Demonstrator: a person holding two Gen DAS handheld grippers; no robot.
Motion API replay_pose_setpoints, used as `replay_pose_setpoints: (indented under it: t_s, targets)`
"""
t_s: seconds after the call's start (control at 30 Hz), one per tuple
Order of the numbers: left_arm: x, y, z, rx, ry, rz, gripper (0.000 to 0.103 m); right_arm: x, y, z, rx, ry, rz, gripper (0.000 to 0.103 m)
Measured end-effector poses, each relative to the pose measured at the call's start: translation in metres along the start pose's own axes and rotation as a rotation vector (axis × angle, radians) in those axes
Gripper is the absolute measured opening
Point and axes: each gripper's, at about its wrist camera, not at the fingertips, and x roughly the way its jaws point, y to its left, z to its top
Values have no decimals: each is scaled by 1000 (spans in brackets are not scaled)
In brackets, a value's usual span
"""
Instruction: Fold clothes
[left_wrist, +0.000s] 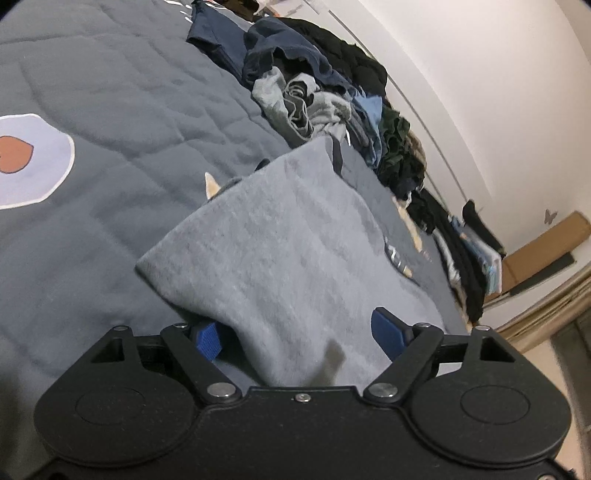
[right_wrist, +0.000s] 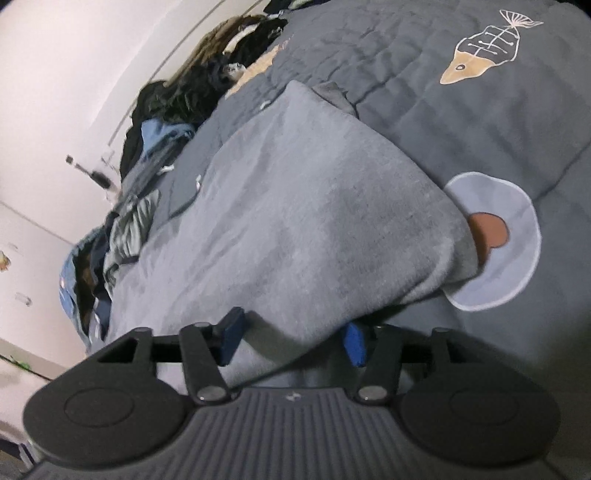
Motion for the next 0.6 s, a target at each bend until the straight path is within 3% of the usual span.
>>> replay_pose_setpoints:
  t_s: [0.07,0.1,0.13,0.23,0.4,0.43,0.47,0.5,0.6]
  targets:
    - [-3,4,4,-28,-18,10,49,0,-1,2,21,-20,9,61]
    - [-4,6,6,-39,-27,17,30,-2,-3,3,39,-37,9,61]
    - [-5,7,7,-41,-35,20,19,-6,-5,3,65,-55,5,61]
    - [-5,10,9,-48,-40,18,19,-12,-11,5,128,-117,17,62]
    - [8,10,7,-40,-17,21,21,-1,-15,10,153,-135,27,60]
    - [7,10,8,-35,-22,21,21,-2,-13,10,152,-143,22,52]
    - [6,9,8,-31,-28,21,19,-4,-12,10,155,-149,23,30]
    - [4,7,9,-32,-36,19,15,-7,-11,11,170,-152,39,19]
    - [-7,0,14,-47,-46,4,10,-19,-9,14,220,-171,102,11]
